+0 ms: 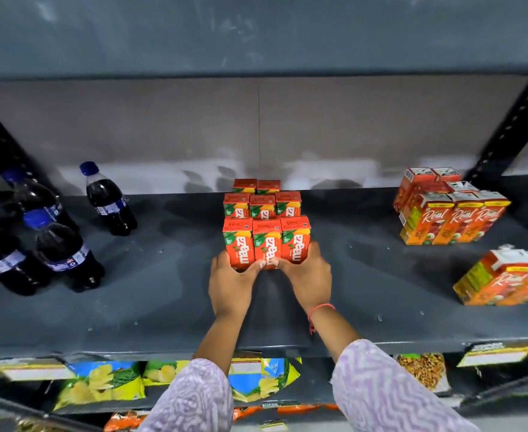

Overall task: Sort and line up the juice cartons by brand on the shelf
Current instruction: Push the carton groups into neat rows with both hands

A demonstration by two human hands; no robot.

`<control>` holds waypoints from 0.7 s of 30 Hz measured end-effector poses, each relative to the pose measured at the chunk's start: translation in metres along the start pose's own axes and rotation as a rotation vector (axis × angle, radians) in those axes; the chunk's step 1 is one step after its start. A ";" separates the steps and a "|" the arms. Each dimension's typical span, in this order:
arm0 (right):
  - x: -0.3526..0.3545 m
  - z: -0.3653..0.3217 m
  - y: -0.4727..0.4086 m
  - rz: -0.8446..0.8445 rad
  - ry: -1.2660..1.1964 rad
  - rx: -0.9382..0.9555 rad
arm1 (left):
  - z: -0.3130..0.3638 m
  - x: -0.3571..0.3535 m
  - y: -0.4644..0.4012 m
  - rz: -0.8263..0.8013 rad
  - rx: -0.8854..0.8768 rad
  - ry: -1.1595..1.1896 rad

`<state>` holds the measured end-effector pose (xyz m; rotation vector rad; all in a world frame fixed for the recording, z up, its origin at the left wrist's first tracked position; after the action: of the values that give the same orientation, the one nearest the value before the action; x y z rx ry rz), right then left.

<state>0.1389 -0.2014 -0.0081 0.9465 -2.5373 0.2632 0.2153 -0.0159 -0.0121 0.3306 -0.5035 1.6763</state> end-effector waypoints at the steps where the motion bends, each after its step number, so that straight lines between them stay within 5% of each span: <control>1: 0.003 0.000 0.004 0.002 0.009 -0.003 | -0.001 0.003 0.002 -0.002 0.004 0.000; 21: 0.020 0.010 0.074 -0.114 0.056 -0.031 | -0.015 0.049 0.065 -0.027 0.072 -0.008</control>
<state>0.0730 -0.1604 -0.0104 1.0522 -2.4195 0.2126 0.1439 0.0260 -0.0099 0.3960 -0.4433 1.6698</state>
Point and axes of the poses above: each hand's wrist, its own y-axis away from the middle knuckle, its own x-axis out of the back of the hand, z = x × y, the point moved 10 cm from there along -y, towards the middle knuckle, and after that the axes turned 5 degrees about z, right-handed, at the moved point
